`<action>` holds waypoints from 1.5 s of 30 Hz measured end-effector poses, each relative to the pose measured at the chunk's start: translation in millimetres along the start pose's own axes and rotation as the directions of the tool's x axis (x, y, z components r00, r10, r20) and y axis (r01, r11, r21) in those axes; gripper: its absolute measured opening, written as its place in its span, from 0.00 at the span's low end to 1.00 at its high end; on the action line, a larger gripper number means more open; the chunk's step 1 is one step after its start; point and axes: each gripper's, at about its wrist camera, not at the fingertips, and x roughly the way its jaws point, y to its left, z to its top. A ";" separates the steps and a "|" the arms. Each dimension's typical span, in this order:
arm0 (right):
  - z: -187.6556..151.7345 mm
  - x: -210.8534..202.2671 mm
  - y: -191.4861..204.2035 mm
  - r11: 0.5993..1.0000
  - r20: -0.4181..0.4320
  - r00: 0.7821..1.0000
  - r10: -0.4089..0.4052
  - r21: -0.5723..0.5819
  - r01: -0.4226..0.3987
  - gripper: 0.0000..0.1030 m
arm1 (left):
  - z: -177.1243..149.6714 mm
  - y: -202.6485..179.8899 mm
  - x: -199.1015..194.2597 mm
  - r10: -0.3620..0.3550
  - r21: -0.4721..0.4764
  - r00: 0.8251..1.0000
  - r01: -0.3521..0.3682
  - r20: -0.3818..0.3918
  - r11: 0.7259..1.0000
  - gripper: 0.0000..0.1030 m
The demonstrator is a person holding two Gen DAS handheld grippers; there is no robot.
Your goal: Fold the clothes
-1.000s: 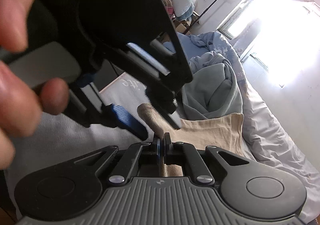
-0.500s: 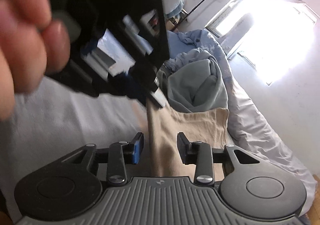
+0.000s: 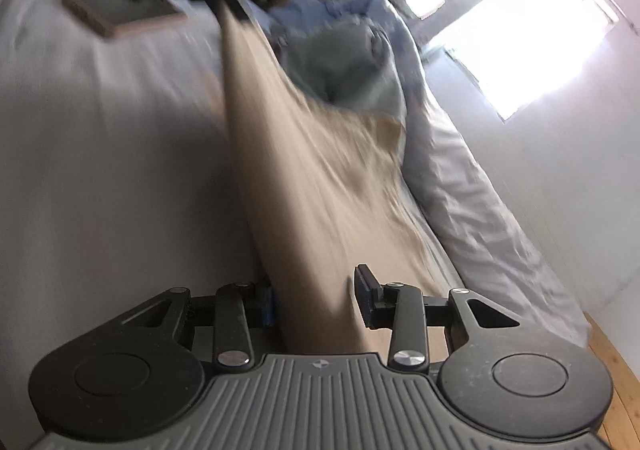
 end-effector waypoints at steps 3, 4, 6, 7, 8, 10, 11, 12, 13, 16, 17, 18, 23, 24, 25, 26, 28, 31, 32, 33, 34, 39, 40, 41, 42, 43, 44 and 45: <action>-29.1 -7.2 -14.0 1.000 -0.036 0.999 -0.026 -0.003 0.026 0.39 | -0.5 -2.2 -1.1 -0.001 -0.001 1.000 0.001 0.010 1.000 0.00; -38.9 -9.9 -18.7 0.999 -0.047 0.998 -0.034 -0.005 0.034 0.39 | -0.6 -2.8 -1.9 -0.002 -0.004 1.000 0.002 0.012 1.000 0.00; -56.5 -15.0 -28.3 0.999 -0.066 0.997 -0.042 -0.005 0.042 0.39 | -0.6 -4.1 -3.4 -0.004 -0.006 1.000 0.004 0.018 1.000 0.00; -65.2 -17.5 -34.1 0.999 -0.074 0.996 -0.043 -0.003 0.043 0.39 | -0.6 -4.9 -3.8 -0.003 -0.005 1.000 0.003 0.021 1.000 0.00; -73.5 -19.0 -39.5 0.999 -0.085 0.995 -0.048 -0.003 0.048 0.40 | -0.6 -5.4 -4.2 0.000 -0.003 1.000 0.000 0.024 1.000 0.00; -88.4 -22.2 -50.5 0.999 -0.099 0.994 -0.054 -0.012 0.053 0.42 | -0.6 -6.1 -4.7 0.004 -0.005 1.000 -0.003 0.028 1.000 0.00; -95.9 -25.2 -54.7 0.998 -0.103 0.993 -0.054 -0.020 0.052 0.45 | -0.9 -6.8 -4.7 0.005 -0.003 1.000 -0.004 0.031 1.000 0.00; -103.3 -28.2 -58.9 0.998 -0.106 0.993 -0.055 -0.027 0.052 0.45 | -1.2 -7.6 -4.7 0.006 -0.001 0.999 -0.006 0.034 1.000 0.00; -111.2 -31.1 -62.8 0.998 -0.111 0.992 -0.056 -0.041 0.052 0.46 | -1.5 -8.3 -4.7 0.007 0.001 0.999 -0.008 0.036 1.000 0.00; -135.7 -40.5 -74.1 0.995 -0.136 0.988 -0.071 -0.080 0.061 0.46 | -2.4 -10.0 -5.1 0.009 -0.002 0.999 -0.009 0.045 1.000 0.00; -144.9 -44.4 -78.9 0.994 -0.147 0.986 -0.079 -0.088 0.066 0.46 | -2.3 -10.8 -5.4 0.009 -0.004 0.999 -0.009 0.046 1.000 0.00; -154.5 -47.3 -85.2 0.993 -0.160 0.983 -0.085 -0.092 0.071 0.46 | -2.2 -11.6 -5.8 0.009 -0.006 0.999 -0.008 0.048 1.000 0.00; -198.8 -57.9 -112.8 0.990 -0.227 0.967 -0.115 -0.111 0.091 0.46 | -2.7 -17.9 -6.2 0.006 0.005 0.998 -0.007 0.056 1.000 0.00; -206.2 -60.5 -117.0 0.989 -0.236 0.964 -0.119 -0.115 0.094 0.46 | -3.2 -18.9 -5.8 0.008 0.007 0.998 -0.009 0.058 1.000 0.00; -212.3 -63.0 -119.9 0.988 -0.242 0.962 -0.125 -0.118 0.098 0.46 | -4.0 -19.7 -5.3 0.011 0.009 0.998 -0.012 0.060 1.000 0.00; -218.5 -65.5 -122.0 0.987 -0.248 0.959 -0.134 -0.121 0.106 0.46 | -4.7 -20.5 -4.8 0.014 0.011 0.998 -0.015 0.063 1.000 0.00; -230.7 -70.5 -126.0 0.984 -0.261 0.953 -0.152 -0.129 0.121 0.46 | -5.7 -21.7 -4.1 0.020 0.011 0.998 -0.020 0.067 1.000 0.00; -245.4 -75.2 -128.7 0.980 -0.270 0.947 -0.174 -0.143 0.139 0.45 | -6.7 -23.5 -3.5 0.028 0.015 0.997 -0.029 0.072 0.999 0.00; -248.9 -75.7 -128.5 0.978 -0.270 0.946 -0.180 -0.149 0.143 0.44 | -7.2 -23.9 -3.8 0.031 0.018 0.997 -0.033 0.073 0.999 0.00; -251.8 -76.5 -127.8 0.977 -0.265 0.946 -0.185 -0.158 0.146 0.44 | -7.9 -24.2 -4.2 0.034 0.021 0.997 -0.036 0.074 0.999 0.00; -253.9 -77.5 -126.5 0.974 -0.256 0.948 -0.188 -0.171 0.147 0.44 | -8.4 -24.7 -4.4 0.038 0.026 0.996 -0.040 0.076 0.999 0.00; -255.4 -79.2 -113.3 0.953 -0.206 0.958 -0.199 -0.270 0.140 0.40 | -9.1 -26.8 -5.2 0.051 0.035 0.996 -0.054 0.078 0.998 0.00; -256.3 -80.0 -110.8 0.948 -0.196 0.960 -0.198 -0.287 0.137 0.37 | -9.1 -27.2 -5.2 0.053 0.038 0.996 -0.056 0.078 0.998 0.00; -257.5 -80.3 -107.9 0.943 -0.187 0.963 -0.195 -0.305 0.132 0.32 | -9.3 -27.5 -5.1 0.054 0.042 0.995 -0.058 0.079 0.997 0.00; -259.1 -79.8 -104.8 0.938 -0.180 0.965 -0.189 -0.325 0.123 0.27 | -9.6 -27.5 -4.8 0.056 0.045 0.995 -0.059 0.078 0.997 0.00; -261.0 -78.8 -101.2 0.932 -0.176 0.967 -0.182 -0.344 0.113 0.17 | -9.9 -27.4 -4.2 0.058 0.047 0.995 -0.062 0.077 0.997 0.00; -263.0 -77.0 -97.2 0.926 -0.177 0.969 -0.175 -0.363 0.101 0.10 | -10.3 -27.1 -3.6 0.061 0.047 0.995 -0.065 0.076 0.997 0.00; -264.1 -75.3 -95.3 0.925 -0.179 0.969 -0.171 -0.369 0.095 0.09 | -10.5 -26.3 -2.9 0.063 0.042 0.995 -0.067 0.074 0.997 0.00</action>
